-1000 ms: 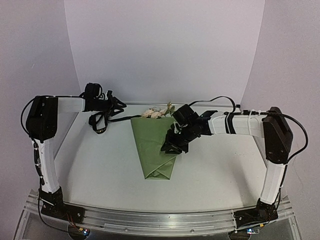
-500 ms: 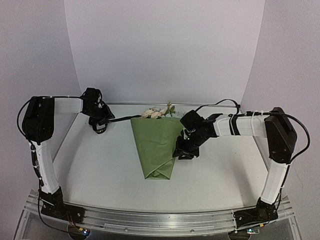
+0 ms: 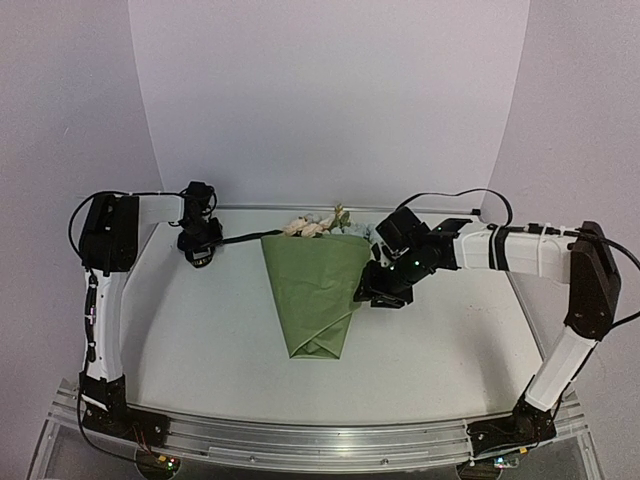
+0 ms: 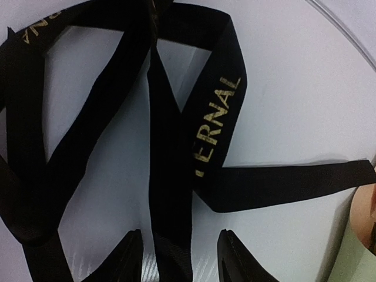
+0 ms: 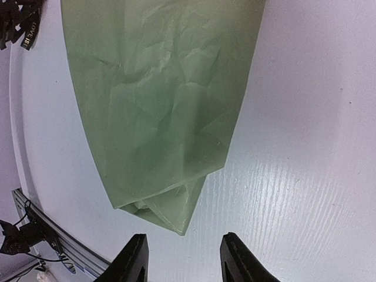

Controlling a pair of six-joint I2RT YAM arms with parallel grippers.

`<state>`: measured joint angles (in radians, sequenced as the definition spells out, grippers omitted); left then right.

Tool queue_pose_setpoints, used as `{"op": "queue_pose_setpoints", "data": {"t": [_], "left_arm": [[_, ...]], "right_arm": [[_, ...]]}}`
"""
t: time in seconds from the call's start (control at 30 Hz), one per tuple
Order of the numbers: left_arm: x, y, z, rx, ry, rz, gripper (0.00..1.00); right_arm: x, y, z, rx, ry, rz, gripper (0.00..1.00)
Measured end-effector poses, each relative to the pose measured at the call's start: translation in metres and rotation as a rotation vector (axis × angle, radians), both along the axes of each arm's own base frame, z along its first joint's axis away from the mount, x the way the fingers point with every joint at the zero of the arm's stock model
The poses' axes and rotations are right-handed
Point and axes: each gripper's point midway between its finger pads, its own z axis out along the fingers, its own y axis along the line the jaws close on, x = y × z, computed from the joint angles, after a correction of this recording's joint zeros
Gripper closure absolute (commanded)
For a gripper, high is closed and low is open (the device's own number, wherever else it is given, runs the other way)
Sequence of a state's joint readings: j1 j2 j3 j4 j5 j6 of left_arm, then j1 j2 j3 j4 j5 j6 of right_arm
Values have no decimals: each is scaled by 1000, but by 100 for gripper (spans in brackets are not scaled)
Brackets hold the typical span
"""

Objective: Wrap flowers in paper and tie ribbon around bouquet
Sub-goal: Pick up the ribbon from the corner of the board, then pass from the left arm to the right

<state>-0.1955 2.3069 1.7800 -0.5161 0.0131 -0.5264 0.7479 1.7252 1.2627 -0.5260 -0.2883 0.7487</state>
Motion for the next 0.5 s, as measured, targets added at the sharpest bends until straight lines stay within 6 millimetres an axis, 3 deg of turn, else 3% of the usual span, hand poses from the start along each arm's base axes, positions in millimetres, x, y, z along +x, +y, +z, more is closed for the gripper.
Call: {"op": "queue_pose_setpoints", "data": {"t": [0.07, 0.17, 0.23, 0.4, 0.5], "left_arm": [[0, 3, -1, 22, 3, 3, 66], [-2, 7, -3, 42, 11, 13, 89], [-3, 10, -5, 55, 18, 20, 97], [-18, 14, -3, 75, 19, 18, 100], [-37, 13, 21, 78, 1, -7, 100]], "right_arm": [[0, -3, 0, -8, -6, -2, 55], [1, -7, 2, -16, -14, -6, 56], [2, -8, 2, -20, -18, -6, 59], [4, -10, 3, -27, -28, -11, 60], [6, -12, 8, -30, -48, -11, 59]]}}
